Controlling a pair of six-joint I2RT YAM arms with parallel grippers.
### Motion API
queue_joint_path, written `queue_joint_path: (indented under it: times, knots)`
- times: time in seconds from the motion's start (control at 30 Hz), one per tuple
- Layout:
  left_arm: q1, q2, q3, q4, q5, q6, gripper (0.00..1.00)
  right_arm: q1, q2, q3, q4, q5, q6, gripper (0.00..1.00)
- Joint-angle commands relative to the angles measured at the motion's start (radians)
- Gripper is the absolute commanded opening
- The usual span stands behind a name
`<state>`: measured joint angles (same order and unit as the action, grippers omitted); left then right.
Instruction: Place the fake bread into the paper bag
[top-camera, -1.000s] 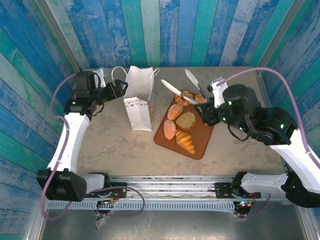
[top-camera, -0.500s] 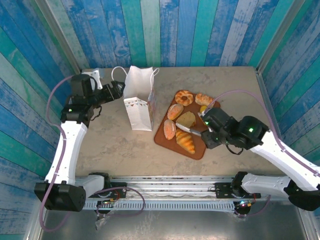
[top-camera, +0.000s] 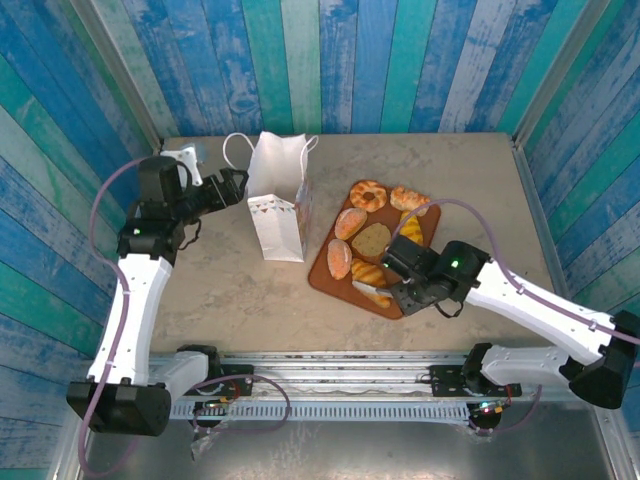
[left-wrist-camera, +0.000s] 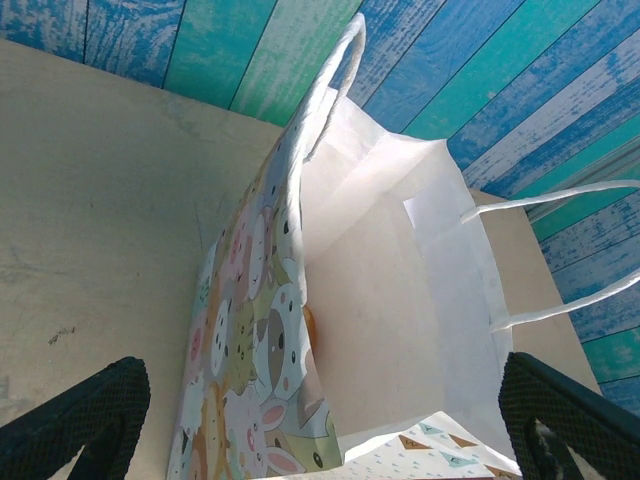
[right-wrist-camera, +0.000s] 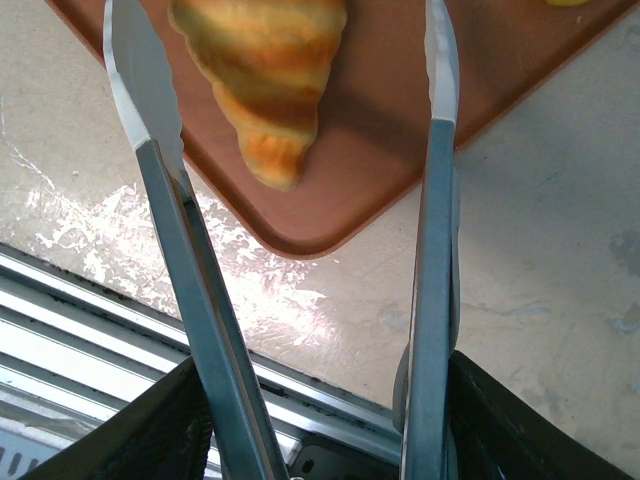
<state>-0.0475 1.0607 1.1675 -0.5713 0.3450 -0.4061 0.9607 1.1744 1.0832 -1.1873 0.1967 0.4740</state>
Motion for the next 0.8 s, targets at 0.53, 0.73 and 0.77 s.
queue_joint_path:
  times: [0.53,0.73,0.77]
  knots:
    - [0.000,-0.029,-0.009,-0.033,-0.037,0.030,0.94,0.027,0.120,-0.010,0.063,-0.027,-0.005,0.58]
    - [0.000,-0.030,-0.004,-0.039,-0.043,0.036,0.94,0.028,0.150,-0.010,0.069,-0.026,-0.007,0.55]
    - [-0.001,-0.030,-0.005,-0.039,-0.045,0.036,0.94,0.028,0.154,-0.009,0.070,-0.026,-0.007,0.55]
